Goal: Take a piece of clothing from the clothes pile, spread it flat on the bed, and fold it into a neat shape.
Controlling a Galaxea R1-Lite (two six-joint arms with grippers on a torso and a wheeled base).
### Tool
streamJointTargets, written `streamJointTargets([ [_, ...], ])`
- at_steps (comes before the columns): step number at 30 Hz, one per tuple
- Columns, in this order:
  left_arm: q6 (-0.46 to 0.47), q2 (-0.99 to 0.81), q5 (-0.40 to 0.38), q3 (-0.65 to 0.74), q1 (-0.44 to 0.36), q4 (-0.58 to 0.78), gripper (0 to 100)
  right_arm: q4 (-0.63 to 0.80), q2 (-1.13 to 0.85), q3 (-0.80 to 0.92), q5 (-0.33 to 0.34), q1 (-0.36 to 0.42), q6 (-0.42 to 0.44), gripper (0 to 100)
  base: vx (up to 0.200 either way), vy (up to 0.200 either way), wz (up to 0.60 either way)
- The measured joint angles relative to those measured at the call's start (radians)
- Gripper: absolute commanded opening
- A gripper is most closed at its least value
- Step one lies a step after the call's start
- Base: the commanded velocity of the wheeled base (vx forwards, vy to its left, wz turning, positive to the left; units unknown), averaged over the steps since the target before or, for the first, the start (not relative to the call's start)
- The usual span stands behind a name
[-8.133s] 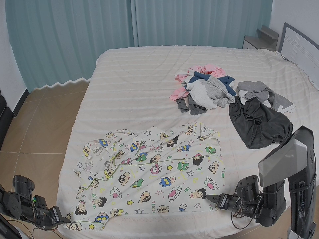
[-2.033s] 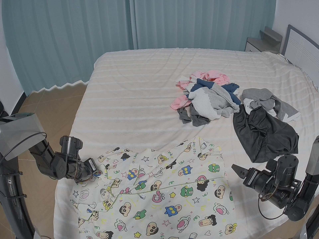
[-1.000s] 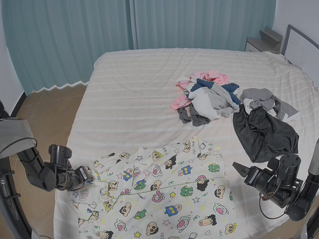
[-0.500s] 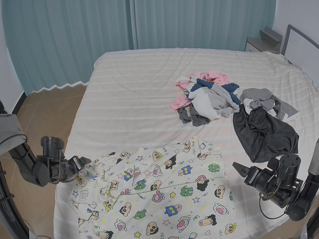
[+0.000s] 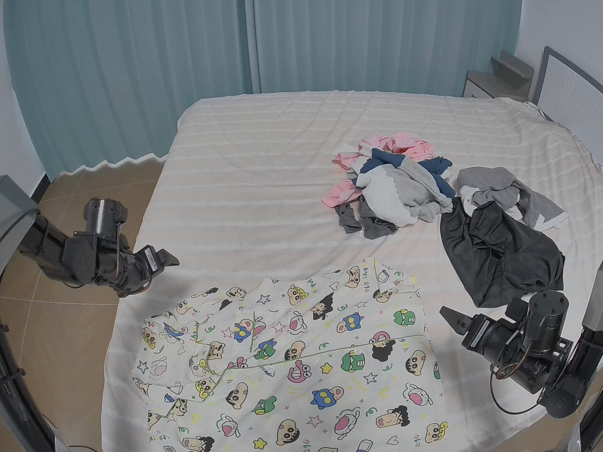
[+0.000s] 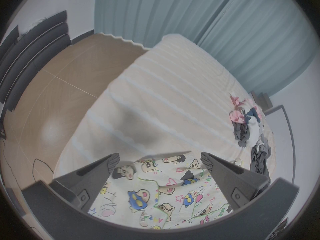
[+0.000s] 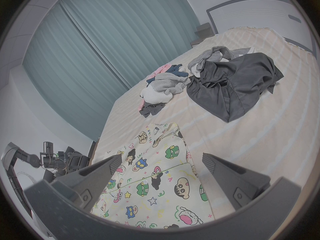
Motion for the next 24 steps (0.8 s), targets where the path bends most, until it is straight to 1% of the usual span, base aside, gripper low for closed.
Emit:
streamJointTargets([
  [4,0.005,0.094,-0.013,-0.163,-0.04,0.13,100,0.0,0.0,0.0,-0.004,0.0,0.0,100,0.0,0.0,0.0],
  [7,-0.018,0.173,-0.021,-0.257,-0.07,0.174,100,0.0,0.0,0.0,-0.012,0.001,-0.001,100,0.0,0.0,0.0],
  [10,-0.063,0.245,-0.028,-0.322,-0.099,0.197,100,0.0,0.0,0.0,-0.021,0.004,-0.001,100,0.0,0.0,0.0],
  [16,-0.075,0.331,-0.03,-0.362,-0.125,0.202,100,0.0,0.0,0.0,-0.026,0.014,-0.001,100,0.0,0.0,0.0],
  [24,-0.071,0.358,-0.02,-0.368,-0.131,0.2,100,0.0,0.0,0.0,-0.028,0.017,-0.001,100,0.0,0.0,0.0],
])
